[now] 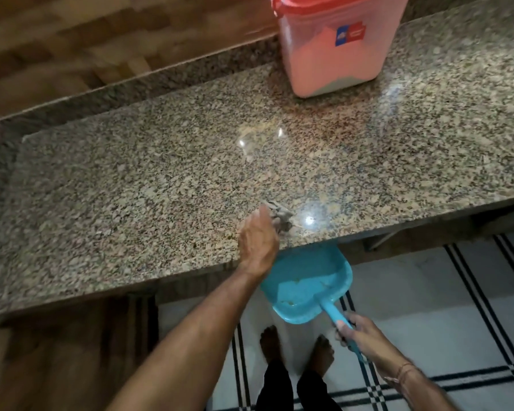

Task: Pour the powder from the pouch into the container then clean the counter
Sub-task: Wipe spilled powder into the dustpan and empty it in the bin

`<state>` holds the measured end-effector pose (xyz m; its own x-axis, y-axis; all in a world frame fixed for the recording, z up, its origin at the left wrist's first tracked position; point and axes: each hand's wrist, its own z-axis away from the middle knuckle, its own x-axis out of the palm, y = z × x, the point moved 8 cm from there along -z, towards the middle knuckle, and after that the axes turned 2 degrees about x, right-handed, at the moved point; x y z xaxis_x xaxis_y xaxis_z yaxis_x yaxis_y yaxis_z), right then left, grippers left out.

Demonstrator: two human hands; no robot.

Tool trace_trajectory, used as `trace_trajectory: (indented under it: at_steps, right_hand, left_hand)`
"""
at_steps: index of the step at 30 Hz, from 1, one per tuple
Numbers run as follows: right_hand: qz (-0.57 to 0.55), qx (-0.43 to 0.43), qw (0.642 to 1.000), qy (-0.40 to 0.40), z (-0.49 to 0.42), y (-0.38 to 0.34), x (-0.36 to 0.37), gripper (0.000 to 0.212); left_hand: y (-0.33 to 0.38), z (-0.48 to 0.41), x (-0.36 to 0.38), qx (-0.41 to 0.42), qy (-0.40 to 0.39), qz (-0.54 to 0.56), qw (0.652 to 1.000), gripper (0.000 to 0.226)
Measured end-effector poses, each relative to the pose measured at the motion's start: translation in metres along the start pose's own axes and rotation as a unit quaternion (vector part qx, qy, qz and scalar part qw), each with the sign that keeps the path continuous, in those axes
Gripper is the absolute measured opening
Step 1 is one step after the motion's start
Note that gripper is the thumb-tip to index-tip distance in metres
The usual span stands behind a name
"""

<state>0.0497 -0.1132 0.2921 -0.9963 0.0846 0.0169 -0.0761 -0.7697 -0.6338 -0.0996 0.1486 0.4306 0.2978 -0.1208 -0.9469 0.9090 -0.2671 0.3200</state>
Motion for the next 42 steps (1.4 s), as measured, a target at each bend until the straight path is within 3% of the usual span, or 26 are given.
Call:
trace_trajectory:
  at_steps: [4, 9, 14, 18, 21, 25, 30, 32, 34, 35, 38, 40, 42]
  right_hand:
    - [0.025, -0.023, 0.999, 0.016, 0.007, -0.003, -0.007, 0.017]
    - [0.033, -0.028, 0.999, 0.031, 0.011, 0.004, -0.015, 0.014]
    - [0.008, -0.025, 0.999, 0.039, 0.011, 0.012, -0.012, 0.018]
    - [-0.006, -0.024, 0.999, 0.046, 0.011, 0.012, -0.009, 0.017]
    - [-0.022, -0.015, 0.998, 0.051, 0.010, 0.014, -0.012, 0.020]
    - [-0.030, -0.023, 0.998, 0.055, 0.012, 0.011, -0.020, 0.026]
    - [-0.033, -0.023, 0.997, 0.062, 0.014, 0.009, -0.024, 0.017]
    - [-0.040, -0.021, 0.997, 0.063, 0.014, 0.010, -0.023, 0.020]
    - [-0.039, -0.015, 0.997, 0.064, 0.014, 0.012, -0.021, 0.023]
    - [-0.038, -0.015, 0.997, 0.065, 0.014, 0.013, -0.020, 0.024]
    - [-0.033, -0.025, 0.997, 0.061, 0.016, 0.010, -0.022, 0.021]
    - [-0.031, -0.036, 0.997, 0.059, 0.018, 0.008, -0.025, 0.017]
    - [-0.039, -0.042, 0.997, 0.058, 0.019, 0.009, -0.029, 0.017]
  left_hand:
    - [-0.051, -0.005, -0.034, -0.012, 0.026, 0.025, 0.999, 0.023]
    - [-0.127, 0.016, -0.045, -0.055, -0.015, -0.132, 0.990, 0.017]
    - [-0.046, 0.011, -0.016, -0.050, -0.011, -0.078, 0.996, 0.027]
    - [0.032, -0.007, 0.012, -0.048, -0.019, 0.063, 0.997, 0.054]
    - [0.059, -0.013, 0.017, -0.051, -0.038, 0.112, 0.992, 0.041]
    - [0.024, -0.024, -0.006, -0.055, -0.024, 0.090, 0.994, 0.031]
    - [0.020, -0.008, -0.008, 0.062, -0.021, -0.010, 0.998, 0.039]
    - [0.047, -0.008, 0.002, 0.073, -0.034, 0.013, 0.997, 0.065]
    - [0.066, -0.014, 0.008, 0.028, -0.044, 0.102, 0.993, 0.104]
    - [0.070, -0.017, 0.010, -0.003, -0.050, 0.140, 0.989, 0.108]
    - [0.064, -0.031, 0.014, -0.050, -0.065, 0.186, 0.979, 0.071]
    - [0.054, -0.045, 0.006, -0.008, -0.061, 0.102, 0.993, 0.042]
    - [0.049, -0.053, 0.005, 0.055, -0.065, 0.027, 0.996, 0.030]
